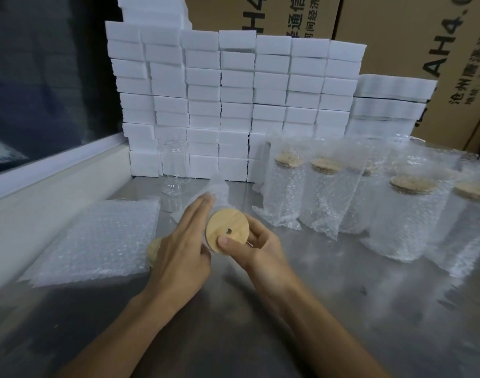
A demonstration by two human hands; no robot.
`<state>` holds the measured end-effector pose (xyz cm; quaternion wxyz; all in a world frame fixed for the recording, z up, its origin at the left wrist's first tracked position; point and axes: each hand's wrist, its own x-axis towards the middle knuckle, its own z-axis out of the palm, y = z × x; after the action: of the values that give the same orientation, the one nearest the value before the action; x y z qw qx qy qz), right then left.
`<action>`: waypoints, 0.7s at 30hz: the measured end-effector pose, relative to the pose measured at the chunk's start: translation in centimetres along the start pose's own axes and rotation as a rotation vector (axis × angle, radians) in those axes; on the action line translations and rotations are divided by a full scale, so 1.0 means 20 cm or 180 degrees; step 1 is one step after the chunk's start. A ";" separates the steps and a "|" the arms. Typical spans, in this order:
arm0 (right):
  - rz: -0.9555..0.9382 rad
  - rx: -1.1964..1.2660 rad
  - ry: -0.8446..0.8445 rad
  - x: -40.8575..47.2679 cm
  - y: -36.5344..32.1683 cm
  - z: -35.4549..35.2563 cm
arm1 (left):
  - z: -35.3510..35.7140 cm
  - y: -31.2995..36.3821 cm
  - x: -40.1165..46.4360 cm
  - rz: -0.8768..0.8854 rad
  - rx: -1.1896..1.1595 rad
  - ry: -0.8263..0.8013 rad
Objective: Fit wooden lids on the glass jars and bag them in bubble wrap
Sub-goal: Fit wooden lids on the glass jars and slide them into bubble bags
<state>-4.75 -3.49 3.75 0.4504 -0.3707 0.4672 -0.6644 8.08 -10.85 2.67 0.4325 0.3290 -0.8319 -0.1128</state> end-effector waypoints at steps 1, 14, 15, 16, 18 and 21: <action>-0.0082 -0.0067 0.0076 0.00 0.00 0.00 | 0.00 0.01 0.00 0.0045 0.0002 -0.0042; -0.0548 -0.1568 0.1072 0.04 0.08 -0.07 | 0.03 0.11 -0.03 0.1142 0.0106 -0.0450; -0.0569 -0.1913 0.1197 0.03 0.08 -0.07 | 0.03 0.11 -0.03 0.1186 0.0111 -0.0490; -0.0572 -0.2160 0.1294 0.03 0.08 -0.08 | 0.03 0.11 -0.03 0.1218 0.0120 -0.0502; -0.0601 -0.2393 0.1385 0.04 0.09 -0.09 | 0.03 0.10 -0.02 0.1276 0.0159 -0.0415; -0.0851 -0.2314 0.1364 0.05 0.09 -0.09 | 0.00 0.09 -0.01 0.1274 0.0203 -0.0168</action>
<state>-6.22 -4.22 1.57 0.0938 -0.4161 0.7013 -0.5712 7.38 -9.46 3.44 0.4136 0.1675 -0.8949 -0.0068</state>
